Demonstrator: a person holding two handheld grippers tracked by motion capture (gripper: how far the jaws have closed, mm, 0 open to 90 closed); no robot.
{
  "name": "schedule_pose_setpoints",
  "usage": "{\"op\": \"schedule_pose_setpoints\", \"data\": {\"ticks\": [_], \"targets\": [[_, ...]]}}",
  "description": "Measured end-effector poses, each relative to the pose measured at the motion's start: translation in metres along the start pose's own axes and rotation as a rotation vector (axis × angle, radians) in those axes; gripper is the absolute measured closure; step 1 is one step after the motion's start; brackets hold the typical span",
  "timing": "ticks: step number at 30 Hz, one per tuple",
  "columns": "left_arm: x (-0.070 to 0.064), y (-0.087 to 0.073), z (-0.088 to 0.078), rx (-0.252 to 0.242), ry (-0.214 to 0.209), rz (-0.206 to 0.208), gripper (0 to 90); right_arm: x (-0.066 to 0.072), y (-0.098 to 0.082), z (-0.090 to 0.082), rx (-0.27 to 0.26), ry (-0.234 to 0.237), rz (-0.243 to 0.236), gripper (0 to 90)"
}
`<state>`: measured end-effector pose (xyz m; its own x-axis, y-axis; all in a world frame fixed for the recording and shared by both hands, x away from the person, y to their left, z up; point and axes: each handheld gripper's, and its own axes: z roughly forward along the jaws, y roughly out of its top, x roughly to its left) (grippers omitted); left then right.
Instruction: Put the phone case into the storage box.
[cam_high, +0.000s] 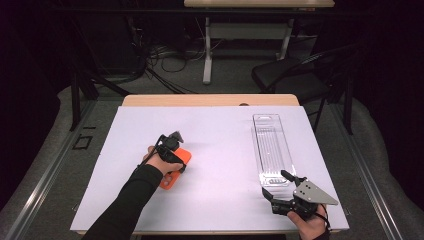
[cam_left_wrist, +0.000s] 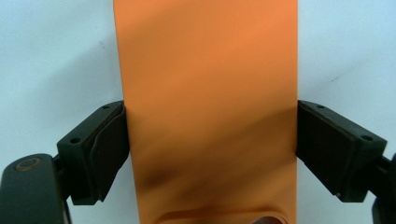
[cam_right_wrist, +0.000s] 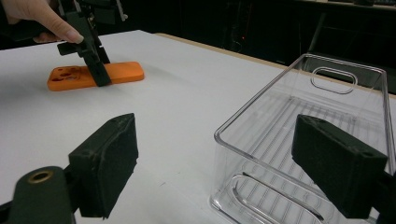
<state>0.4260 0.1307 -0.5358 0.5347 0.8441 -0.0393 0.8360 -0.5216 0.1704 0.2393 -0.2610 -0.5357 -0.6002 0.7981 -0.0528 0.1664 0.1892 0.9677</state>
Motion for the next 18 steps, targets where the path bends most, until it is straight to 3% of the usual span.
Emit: {"op": "schedule_pose_setpoints", "data": {"ticks": [18], "targets": [[0.0000,0.0010,0.0002,0.006,0.002,-0.003,13.7,0.0001,-0.0007,0.0006,0.006,0.003,0.002,14.0]]}}
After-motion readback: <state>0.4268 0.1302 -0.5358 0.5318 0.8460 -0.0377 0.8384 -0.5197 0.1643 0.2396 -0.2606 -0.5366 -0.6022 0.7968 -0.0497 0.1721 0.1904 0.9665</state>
